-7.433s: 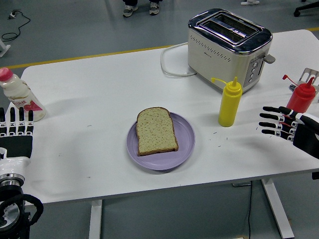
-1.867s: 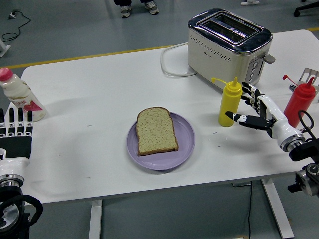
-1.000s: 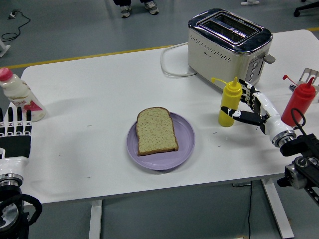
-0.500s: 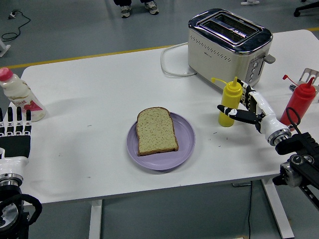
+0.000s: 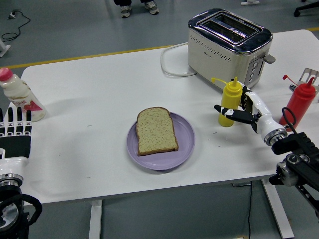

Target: Pick up the cup,pour liquid into bread,place the cup on the desk

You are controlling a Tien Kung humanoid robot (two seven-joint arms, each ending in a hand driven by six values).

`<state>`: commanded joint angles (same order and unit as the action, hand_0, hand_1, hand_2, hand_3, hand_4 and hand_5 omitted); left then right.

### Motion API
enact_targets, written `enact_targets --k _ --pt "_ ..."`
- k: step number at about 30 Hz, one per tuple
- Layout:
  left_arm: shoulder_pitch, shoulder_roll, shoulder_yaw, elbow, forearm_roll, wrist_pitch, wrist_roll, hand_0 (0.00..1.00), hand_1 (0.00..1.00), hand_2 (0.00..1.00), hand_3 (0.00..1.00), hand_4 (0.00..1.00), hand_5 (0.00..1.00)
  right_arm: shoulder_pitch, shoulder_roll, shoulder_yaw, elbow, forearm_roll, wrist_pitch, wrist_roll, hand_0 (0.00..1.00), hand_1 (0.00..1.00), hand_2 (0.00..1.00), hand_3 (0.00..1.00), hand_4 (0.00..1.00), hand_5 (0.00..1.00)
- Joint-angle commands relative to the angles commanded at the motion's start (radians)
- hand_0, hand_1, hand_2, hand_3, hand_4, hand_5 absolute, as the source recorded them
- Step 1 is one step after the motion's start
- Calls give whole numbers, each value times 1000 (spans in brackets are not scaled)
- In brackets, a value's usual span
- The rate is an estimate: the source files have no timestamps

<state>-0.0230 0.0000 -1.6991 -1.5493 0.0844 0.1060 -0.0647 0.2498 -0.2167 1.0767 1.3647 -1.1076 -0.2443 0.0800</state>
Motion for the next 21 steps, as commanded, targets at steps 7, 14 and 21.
enact_targets --k 7,14,21 --pt "1 0 1 0 0 0 0 864 873 934 860 716 998 21 6 -13 -21 9 -2 3 884 820 814 945 842 119" --pt "3 0 3 0 0 0 0 864 872 934 860 717 998 37 11 -26 -39 17 -3 6 875 812 805 931 840 119" --pt "5 0 4 0 0 0 -1 864 873 934 861 717 998 52 19 -39 -57 33 -9 12 850 782 754 887 835 115"
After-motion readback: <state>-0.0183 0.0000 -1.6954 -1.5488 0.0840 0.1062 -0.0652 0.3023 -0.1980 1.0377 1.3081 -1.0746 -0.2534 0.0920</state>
